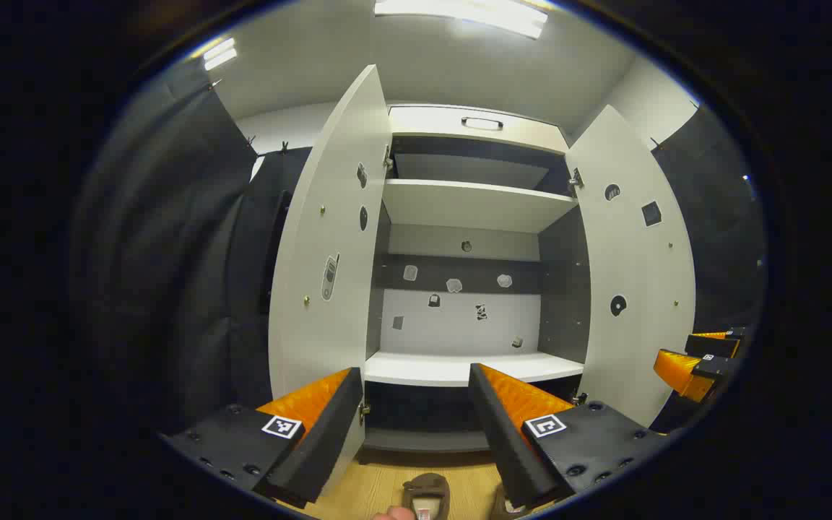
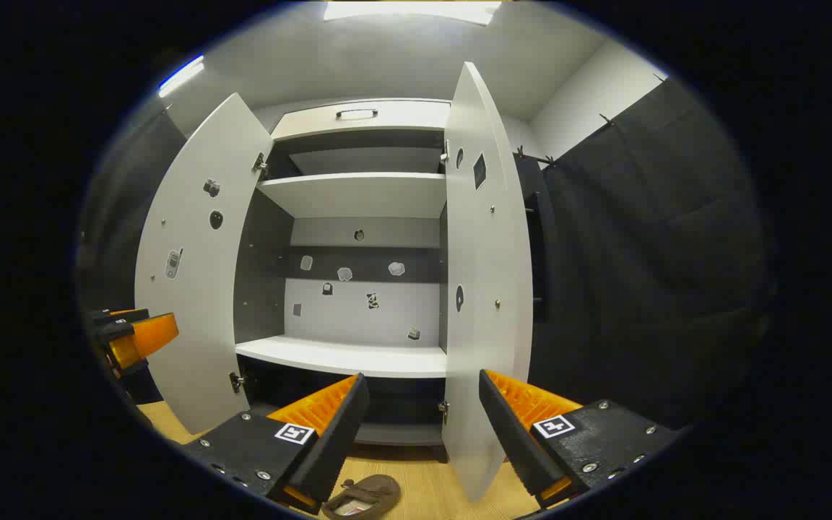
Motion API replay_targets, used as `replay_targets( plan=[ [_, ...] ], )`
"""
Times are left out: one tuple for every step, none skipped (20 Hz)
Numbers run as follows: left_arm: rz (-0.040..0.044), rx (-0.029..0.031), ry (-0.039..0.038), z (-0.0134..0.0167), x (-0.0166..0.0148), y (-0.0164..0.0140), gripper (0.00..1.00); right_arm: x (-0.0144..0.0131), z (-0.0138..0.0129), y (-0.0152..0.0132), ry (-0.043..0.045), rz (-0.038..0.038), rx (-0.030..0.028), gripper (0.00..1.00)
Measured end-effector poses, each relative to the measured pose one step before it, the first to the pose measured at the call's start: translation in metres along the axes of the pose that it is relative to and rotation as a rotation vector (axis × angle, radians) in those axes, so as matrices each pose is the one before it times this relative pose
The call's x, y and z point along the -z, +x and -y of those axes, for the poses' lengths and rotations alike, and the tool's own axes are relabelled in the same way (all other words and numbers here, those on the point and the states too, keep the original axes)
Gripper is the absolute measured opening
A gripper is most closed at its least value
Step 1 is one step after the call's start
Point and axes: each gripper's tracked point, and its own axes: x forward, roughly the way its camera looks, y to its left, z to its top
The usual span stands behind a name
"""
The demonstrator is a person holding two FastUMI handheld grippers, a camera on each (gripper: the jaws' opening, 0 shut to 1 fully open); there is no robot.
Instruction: Grab one shoe with the right hand and put it into the shoe cabinet, grab the other shoe with the left hand and put it into the shoe cabinet; then close the right door with the right hand and the left door with the left hand.
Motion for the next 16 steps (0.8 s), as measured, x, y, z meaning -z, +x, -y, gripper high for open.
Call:
replay_targets(
  plan=[
    [0.00045,-0.00149,0.00188,-0.00013,0.00059,0.00036,0.96,-0.00082,0.00010,-0.00046,-0.00089,0.00201,0.00022,0.94],
    [0.00005,-0.00110,0.00445,-0.00063,-0.00004,0.00068,0.96,-0.00020,0.00029,0.00007,-0.00072,0.00092,0.00119,0.94],
    [0.00140,-0.00229,0.00481,-0.00053,-0.00043,-0.00013,0.96,-0.00043,0.00001,-0.00026,0.00006,0.00210,0.00084,0.94],
    [0.00232,-0.00174,0.00284,-0.00160,-0.00123,-0.00025,0.96,0.00019,0.00044,0.00078,0.00027,0.00027,0.00044,0.94],
    [0.00259,-0.00116,0.00113,-0.00014,-0.00105,-0.00012,0.96,-0.00004,-0.00002,-0.00045,0.00004,-0.00137,0.00033,0.94],
    [-0.00007,-0.00141,0.00011,0.00038,0.00003,0.00028,0.96,0.00068,-0.00003,-0.00016,0.00018,-0.00307,0.00017,0.94],
    [-0.00062,0.00042,-0.00031,-0.00037,0.00053,-0.00042,0.96,0.00033,-0.00029,0.00033,0.00135,-0.00081,-0.00103,0.94],
    [-0.00027,-0.00050,0.00063,-0.00014,-0.00012,-0.00040,0.96,-0.00004,-0.00040,0.00007,0.00184,0.00021,-0.00095,0.94],
    [0.00049,-0.00081,0.00052,-0.00025,-0.00018,-0.00005,0.96,-0.00118,-0.00030,-0.00038,-0.00001,0.00252,-0.00050,0.94],
    [-0.00063,0.00021,0.00017,-0.00017,0.00015,-0.00022,0.96,0.00019,-0.00024,-0.00035,-0.00221,0.00080,-0.00068,0.94],
    [0.00028,-0.00117,0.00060,-0.00030,-0.00054,-0.00007,0.96,-0.00040,-0.00061,0.00008,-0.00247,-0.00029,-0.00236,0.94],
    [0.00007,0.00036,0.00004,0.00013,-0.00007,0.00016,0.96,-0.00019,-0.00074,-0.00017,-0.00223,0.00186,-0.00157,0.94],
    [-0.00029,-0.00031,-0.00017,0.00059,0.00076,-0.00034,0.96,-0.00053,-0.00064,-0.00042,-0.00214,0.00239,-0.00113,0.94],
    [-0.00051,-0.00031,0.00042,-0.00074,-0.00007,-0.00014,0.96,-0.00007,-0.00047,0.00007,-0.00113,-0.00047,-0.00169,0.94],
    [-0.00002,0.00014,0.00052,-0.00008,-0.00005,-0.00037,0.96,0.00012,-0.00048,-0.00058,0.00028,-0.00029,-0.00227,0.94],
    [0.00066,-0.00236,0.00014,-0.00055,-0.00038,-0.00142,0.96,-0.00036,-0.00040,0.00015,0.00153,0.00072,-0.00088,0.94]
  ],
)
